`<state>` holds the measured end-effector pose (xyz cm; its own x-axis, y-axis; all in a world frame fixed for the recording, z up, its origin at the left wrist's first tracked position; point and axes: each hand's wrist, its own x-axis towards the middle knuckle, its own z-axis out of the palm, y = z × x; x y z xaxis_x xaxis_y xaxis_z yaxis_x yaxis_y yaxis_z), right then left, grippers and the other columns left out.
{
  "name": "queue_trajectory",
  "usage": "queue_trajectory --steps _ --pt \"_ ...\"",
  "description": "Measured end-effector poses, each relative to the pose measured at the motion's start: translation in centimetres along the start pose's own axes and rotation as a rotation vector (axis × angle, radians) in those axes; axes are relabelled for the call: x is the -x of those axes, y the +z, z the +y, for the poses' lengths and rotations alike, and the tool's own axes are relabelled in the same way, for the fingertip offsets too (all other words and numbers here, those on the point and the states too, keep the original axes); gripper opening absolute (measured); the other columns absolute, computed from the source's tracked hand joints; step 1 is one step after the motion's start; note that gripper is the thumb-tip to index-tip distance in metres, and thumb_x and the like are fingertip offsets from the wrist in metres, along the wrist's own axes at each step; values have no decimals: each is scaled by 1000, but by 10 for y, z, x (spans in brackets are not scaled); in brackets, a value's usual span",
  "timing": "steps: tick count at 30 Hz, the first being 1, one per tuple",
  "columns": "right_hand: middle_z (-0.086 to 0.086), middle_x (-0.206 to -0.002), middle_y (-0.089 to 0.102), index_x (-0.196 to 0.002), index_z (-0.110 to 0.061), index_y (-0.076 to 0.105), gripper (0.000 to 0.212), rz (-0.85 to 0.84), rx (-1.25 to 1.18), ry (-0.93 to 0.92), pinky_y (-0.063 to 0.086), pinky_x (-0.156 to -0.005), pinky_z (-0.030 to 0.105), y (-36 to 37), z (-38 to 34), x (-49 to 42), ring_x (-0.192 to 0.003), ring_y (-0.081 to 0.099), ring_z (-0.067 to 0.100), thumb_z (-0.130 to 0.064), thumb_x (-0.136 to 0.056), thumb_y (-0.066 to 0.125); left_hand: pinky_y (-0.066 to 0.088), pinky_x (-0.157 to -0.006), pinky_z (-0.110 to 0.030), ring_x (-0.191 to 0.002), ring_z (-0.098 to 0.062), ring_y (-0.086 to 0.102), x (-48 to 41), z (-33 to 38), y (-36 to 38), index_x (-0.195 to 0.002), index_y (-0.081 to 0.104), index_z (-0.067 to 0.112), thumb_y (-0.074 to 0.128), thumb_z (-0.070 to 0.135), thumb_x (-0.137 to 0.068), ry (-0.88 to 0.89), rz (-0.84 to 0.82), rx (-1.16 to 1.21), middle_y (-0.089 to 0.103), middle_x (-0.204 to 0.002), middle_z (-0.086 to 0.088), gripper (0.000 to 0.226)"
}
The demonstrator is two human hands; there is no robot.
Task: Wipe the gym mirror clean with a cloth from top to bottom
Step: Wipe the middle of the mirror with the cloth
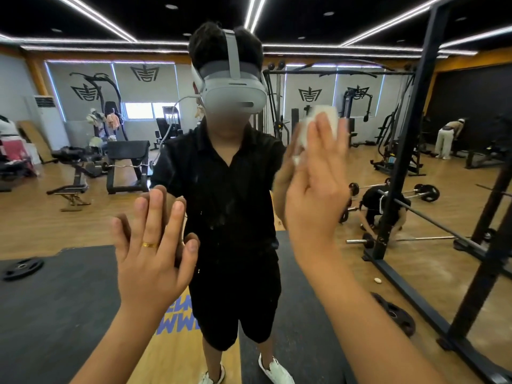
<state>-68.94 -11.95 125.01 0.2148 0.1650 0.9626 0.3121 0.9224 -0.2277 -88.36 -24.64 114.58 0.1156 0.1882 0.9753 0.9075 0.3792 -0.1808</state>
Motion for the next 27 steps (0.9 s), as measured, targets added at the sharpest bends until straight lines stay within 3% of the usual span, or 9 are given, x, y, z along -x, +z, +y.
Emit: queue_trajectory --steps 2,5,8,10,12,17,22,25,27 --pt "15 -153 49 -143 3 54 50 -67 -40 -44 39 -119 54 17 -30 12 -148 36 43 17 -94 56 3 -126 -53 -158 -29 13 -1 0 -1 -163 26 16 48 35 -102 3 2 6 13 -171 -10 68" --pt "18 -149 55 -140 5 58 40 -231 -90 -248 31 -124 51 22 -52 32 -147 39 42 11 -102 47 4 -126 -53 -158 -29 14 -1 -1 -2 -162 27 16 49 34 -102 -2 6 17 14 -171 -10 67" --pt "14 -151 53 -142 1 58 45 -322 -31 -383 40 -118 51 5 -23 17 -148 39 39 13 -99 50 5 -126 -54 -157 -30 17 1 -2 1 -161 31 13 50 35 -101 12 17 0 18 -170 -13 66" --pt "10 -156 47 -146 -3 54 58 -273 60 -339 41 -118 47 -5 4 -6 -149 37 39 18 -92 59 6 -126 -54 -157 -31 18 1 -2 1 -160 34 12 50 35 -100 8 15 -17 20 -169 -15 66" --pt "9 -159 40 -146 -1 52 53 -171 85 -264 38 -121 46 -10 21 -28 -148 38 40 13 -96 60 6 -127 -54 -157 -31 18 1 -1 0 -160 33 12 49 36 -101 2 11 -24 20 -169 -14 66" --pt "18 -154 48 -145 6 52 56 -142 10 -141 33 -123 51 14 -32 2 -152 28 37 21 -90 57 6 -126 -54 -157 -32 19 0 -1 -1 -161 32 14 48 36 -102 6 8 -10 20 -169 -14 65" --pt "18 -149 54 -140 5 58 39 -370 -28 -488 39 -117 56 1 -21 26 -146 42 42 7 -106 37 5 -127 -53 -158 -29 15 0 -2 -2 -161 30 14 48 36 -102 2 10 -1 16 -170 -11 65" --pt "15 -153 48 -146 -1 54 51 -285 76 -396 36 -122 41 -17 20 2 -146 42 42 15 -98 54 5 -126 -53 -158 -29 14 0 -2 -1 -162 29 15 46 36 -103 1 9 8 16 -170 -11 64" --pt "10 -153 44 -144 0 55 39 -170 79 -284 29 -125 30 -21 32 -16 -144 43 44 1 -105 52 7 -126 -55 -158 -29 15 1 -2 -1 -162 28 16 45 37 -104 -7 6 5 16 -170 -11 64"
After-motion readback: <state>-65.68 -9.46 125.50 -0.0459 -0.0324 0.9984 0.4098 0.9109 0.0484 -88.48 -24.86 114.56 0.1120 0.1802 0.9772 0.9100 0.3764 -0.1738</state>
